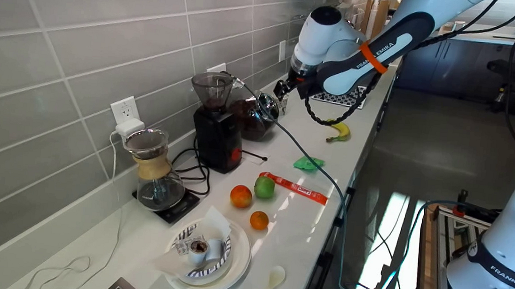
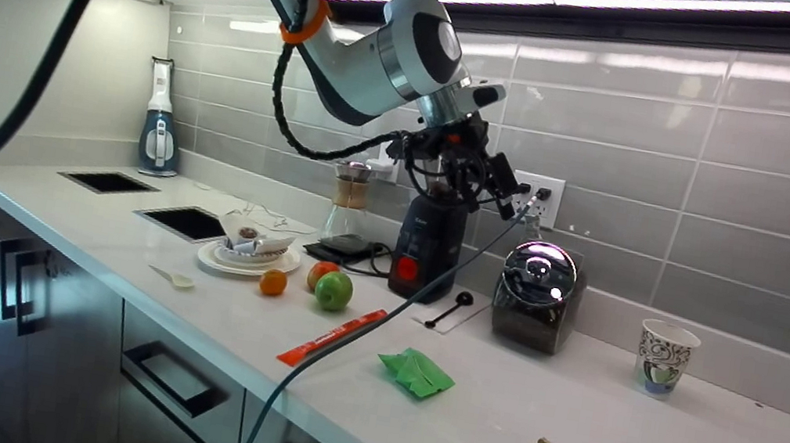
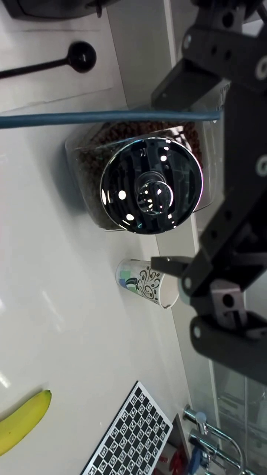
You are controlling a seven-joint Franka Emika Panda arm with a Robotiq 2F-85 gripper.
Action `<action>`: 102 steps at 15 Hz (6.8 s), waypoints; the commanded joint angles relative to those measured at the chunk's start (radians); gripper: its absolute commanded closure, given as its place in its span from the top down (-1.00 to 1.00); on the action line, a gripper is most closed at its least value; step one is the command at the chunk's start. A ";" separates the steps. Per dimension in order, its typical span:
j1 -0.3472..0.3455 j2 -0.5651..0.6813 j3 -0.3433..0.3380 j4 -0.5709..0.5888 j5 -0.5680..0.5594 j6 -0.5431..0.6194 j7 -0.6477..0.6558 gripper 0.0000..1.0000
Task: Move the silver lid to the counter, and then place it back on the clear object
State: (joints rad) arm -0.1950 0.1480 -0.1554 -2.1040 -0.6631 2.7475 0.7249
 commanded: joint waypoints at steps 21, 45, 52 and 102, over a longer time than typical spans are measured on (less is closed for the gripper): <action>-0.167 0.342 0.083 0.328 0.673 0.012 -0.959 1.00; -0.195 0.492 0.136 0.505 0.707 -0.006 -1.009 -0.30; -0.201 0.497 0.140 0.513 0.711 -0.014 -1.009 -0.59; -0.113 0.498 -0.047 0.459 0.551 -0.493 -0.809 -0.59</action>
State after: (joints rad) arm -0.2919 0.6219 -0.2098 -1.6429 -0.1421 2.2099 -0.0974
